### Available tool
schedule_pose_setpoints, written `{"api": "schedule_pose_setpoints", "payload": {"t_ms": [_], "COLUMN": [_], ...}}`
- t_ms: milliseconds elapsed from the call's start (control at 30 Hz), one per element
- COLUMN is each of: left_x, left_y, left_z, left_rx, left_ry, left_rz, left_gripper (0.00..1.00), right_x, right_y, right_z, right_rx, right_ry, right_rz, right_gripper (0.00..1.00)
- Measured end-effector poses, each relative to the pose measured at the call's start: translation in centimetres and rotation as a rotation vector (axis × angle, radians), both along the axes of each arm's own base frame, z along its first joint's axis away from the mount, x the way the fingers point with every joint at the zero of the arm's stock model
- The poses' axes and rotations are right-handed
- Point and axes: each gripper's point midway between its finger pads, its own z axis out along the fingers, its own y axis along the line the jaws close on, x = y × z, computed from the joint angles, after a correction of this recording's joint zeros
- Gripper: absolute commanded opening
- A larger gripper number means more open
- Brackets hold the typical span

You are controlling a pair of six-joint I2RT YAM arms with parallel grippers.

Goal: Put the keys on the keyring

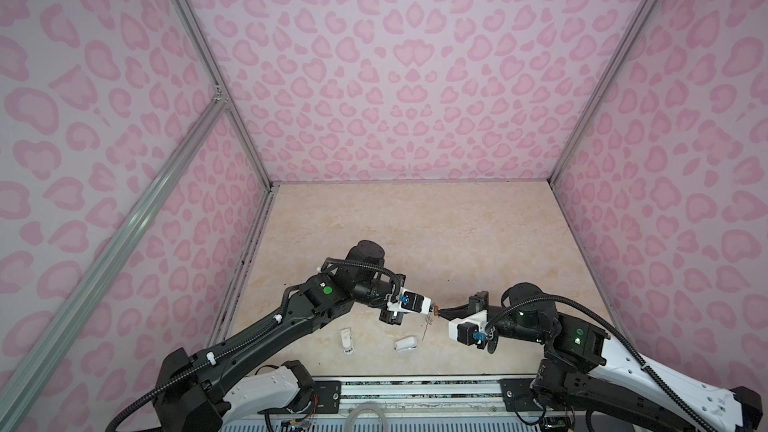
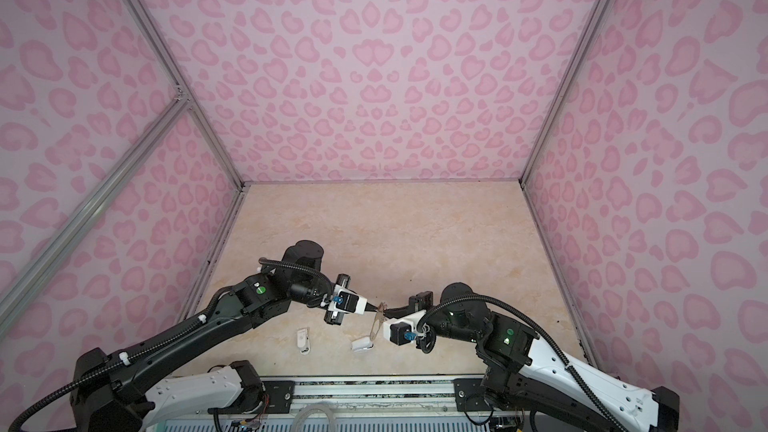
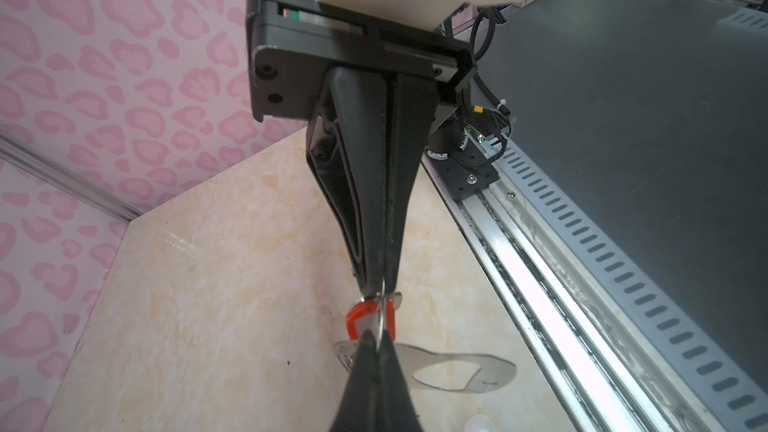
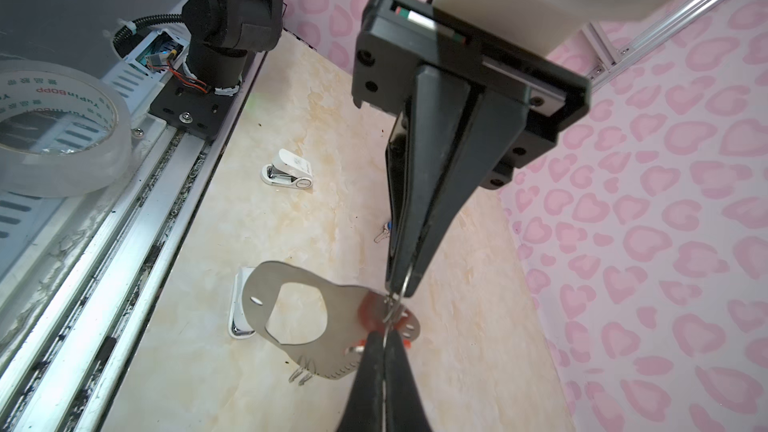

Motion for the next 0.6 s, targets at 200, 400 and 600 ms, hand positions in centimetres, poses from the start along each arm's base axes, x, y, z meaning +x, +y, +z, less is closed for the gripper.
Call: {"api": "schedule_pose_setpoints", "payload": {"t_ms": [200, 400, 600], "left_x": [0.1, 0.3, 0.9], "left_y": [-0.1, -0.3, -0.7], "left_z": [0.2, 0.3, 0.5], "left_rx": [-0.007, -0.010, -0.023], "left_ry": [-0.003, 0.021, 0.050], "left_rz": [0.005, 0.013, 0.019], "left_gripper": [0.03, 0.04, 0.03], "right_x": [0.3, 0.9, 1.6], "right_y": [-0.1, 0.0, -0.1], "right_z": [-0.2, -0.5, -0.4], "right_rx": [0.012, 0.042, 0.067], "right_ry": [-0.023, -0.053, -0.086], "right_rz": [-0.020, -0.047, -0.082], "right_gripper": [0.00, 0.00, 0.10]}}
